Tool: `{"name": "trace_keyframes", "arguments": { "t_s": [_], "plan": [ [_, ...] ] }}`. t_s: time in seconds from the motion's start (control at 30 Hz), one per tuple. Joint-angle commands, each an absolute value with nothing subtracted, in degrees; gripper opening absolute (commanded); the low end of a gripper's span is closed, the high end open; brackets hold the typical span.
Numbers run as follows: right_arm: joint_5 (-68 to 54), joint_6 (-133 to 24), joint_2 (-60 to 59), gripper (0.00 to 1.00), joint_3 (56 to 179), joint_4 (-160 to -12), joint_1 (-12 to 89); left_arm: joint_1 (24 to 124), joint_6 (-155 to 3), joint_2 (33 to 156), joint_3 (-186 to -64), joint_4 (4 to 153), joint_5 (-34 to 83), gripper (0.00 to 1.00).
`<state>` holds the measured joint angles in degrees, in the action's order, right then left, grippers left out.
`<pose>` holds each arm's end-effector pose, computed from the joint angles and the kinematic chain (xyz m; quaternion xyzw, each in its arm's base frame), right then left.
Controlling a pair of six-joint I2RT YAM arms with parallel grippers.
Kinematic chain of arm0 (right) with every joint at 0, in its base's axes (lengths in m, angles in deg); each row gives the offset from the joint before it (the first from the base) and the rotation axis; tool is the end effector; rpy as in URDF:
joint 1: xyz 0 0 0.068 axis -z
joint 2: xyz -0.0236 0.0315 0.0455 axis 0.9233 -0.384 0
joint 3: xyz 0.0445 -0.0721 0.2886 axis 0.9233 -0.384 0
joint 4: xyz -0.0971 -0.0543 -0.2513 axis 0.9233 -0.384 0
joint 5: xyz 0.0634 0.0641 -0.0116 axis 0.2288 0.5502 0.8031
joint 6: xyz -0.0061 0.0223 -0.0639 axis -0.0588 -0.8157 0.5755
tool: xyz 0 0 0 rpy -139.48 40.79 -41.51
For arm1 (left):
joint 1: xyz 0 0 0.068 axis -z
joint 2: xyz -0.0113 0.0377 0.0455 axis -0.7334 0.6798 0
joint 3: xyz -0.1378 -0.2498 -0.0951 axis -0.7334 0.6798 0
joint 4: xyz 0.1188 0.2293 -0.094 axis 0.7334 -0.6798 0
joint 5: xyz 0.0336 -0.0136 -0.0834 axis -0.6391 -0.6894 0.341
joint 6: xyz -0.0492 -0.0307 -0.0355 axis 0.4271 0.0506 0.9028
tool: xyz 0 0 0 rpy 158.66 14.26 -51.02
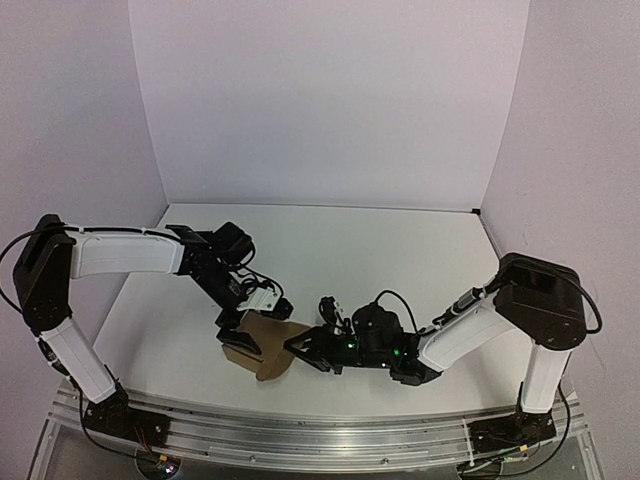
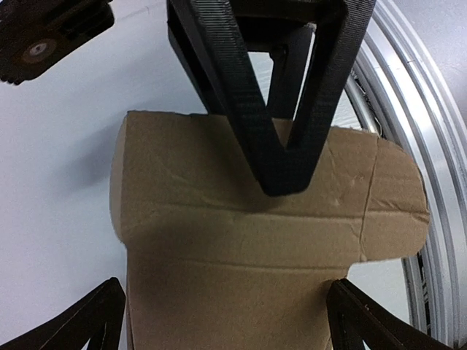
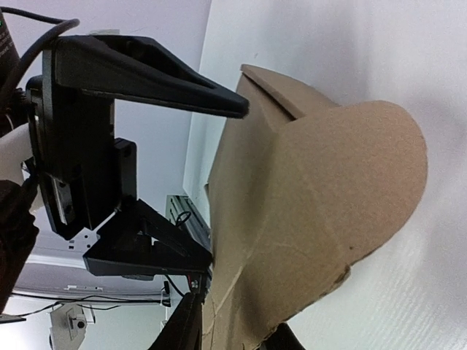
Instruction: Fold the paper box
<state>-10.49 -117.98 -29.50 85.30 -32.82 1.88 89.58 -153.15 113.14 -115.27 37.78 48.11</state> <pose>0.1628 0.3683 0.1453 0.0070 0.7855 0.5840 0.2045 0.2277 -0.2470 0.2077 0.7949 0.5167 -0.2314 0.2182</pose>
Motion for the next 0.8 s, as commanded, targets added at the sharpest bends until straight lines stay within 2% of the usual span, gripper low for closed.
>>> {"name": "trace_keyframes", "arguments": {
  "t_s": [0.0,0.27,0.37,0.6,0.77],
  "plan": [
    [-7.37,-113.51,-27.98,0.25,88.16,-32.67,1.82,89.71,-155.15,108.41,-114.15,36.53,54.23,1.0],
    [-8.3,-113.17,-27.65,0.29,87.32,-32.73,1.84,89.74,-156.91,105.71,-113.21,32.47,58.79,1.0],
    [-8.4,-113.71,-28.21,0.27,87.62,-32.73,1.75,89.93,-156.53,103.12,-110.71,33.04,60.43,1.0],
    [-7.53,-114.34,-28.97,0.22,88.94,-32.73,1.76,94.3,-144.16,95.36,-98.44,56.09,48.7,1.0],
    [-7.18,-115.74,-29.53,0.19,89.09,-32.65,1.76,94.84,-140.24,93.76,-94.77,62.13,43.67,1.0]
  ]
}}
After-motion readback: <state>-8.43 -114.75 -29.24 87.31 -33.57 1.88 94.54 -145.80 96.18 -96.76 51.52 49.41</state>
